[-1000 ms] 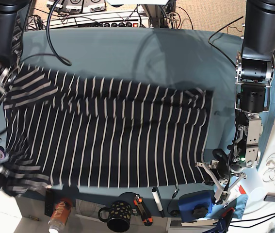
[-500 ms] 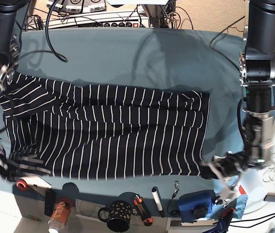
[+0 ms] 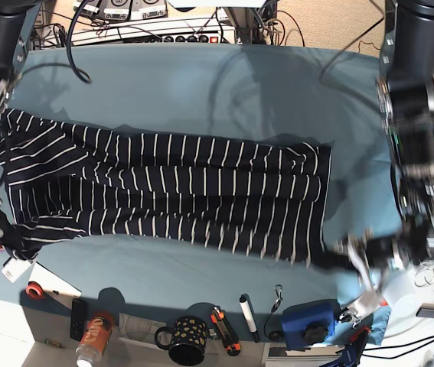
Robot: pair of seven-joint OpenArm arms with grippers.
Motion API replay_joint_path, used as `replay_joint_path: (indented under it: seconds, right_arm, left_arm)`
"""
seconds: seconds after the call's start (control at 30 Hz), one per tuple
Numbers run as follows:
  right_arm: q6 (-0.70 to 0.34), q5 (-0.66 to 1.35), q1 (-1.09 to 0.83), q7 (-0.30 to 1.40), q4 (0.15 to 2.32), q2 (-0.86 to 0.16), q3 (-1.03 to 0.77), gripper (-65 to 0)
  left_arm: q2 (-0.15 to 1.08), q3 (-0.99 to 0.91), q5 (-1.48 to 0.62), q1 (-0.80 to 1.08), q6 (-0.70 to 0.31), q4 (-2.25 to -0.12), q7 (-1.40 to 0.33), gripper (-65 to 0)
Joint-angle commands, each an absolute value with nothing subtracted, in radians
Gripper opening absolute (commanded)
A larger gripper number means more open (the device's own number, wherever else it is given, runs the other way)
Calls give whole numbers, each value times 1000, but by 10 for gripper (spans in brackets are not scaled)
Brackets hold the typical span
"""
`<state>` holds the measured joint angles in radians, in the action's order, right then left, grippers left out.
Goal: Layout the t-shirt on the table in an organized manner, then fold the t-shirt properly
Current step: 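Fold the shirt side lengthwise with both grippers toward the middle, then drag the hem end with the left gripper to straighten the folded strip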
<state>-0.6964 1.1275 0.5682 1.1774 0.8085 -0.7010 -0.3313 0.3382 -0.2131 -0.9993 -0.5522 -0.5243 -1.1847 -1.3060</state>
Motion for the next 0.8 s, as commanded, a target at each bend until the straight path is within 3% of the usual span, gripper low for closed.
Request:
replay_joint_path:
  seconds: [0.0,0.2,0.47,0.77]
  right_arm:
    - [-698,1162,569,1161,863,-735,-342,-650]
    - [-698,1163,419,1168,1040,-723,-473,-650]
    - [-698,1163,266,1245,1074,-726,-755,-650]
    - [-698,1162,157,1265,1074,-723,-785,-650]
  left_arm:
    - [352,-219,-1026,-558,-521,-1229,-1289,-650]
    - [353,-220,-999,-430,-521,-1358,-1263,-650]
    - [376,-252,-1000,-384,-514,-1367,-1264,-650]
    - [385,-252,-1034,-287,-514,-1371,-1270,-650]
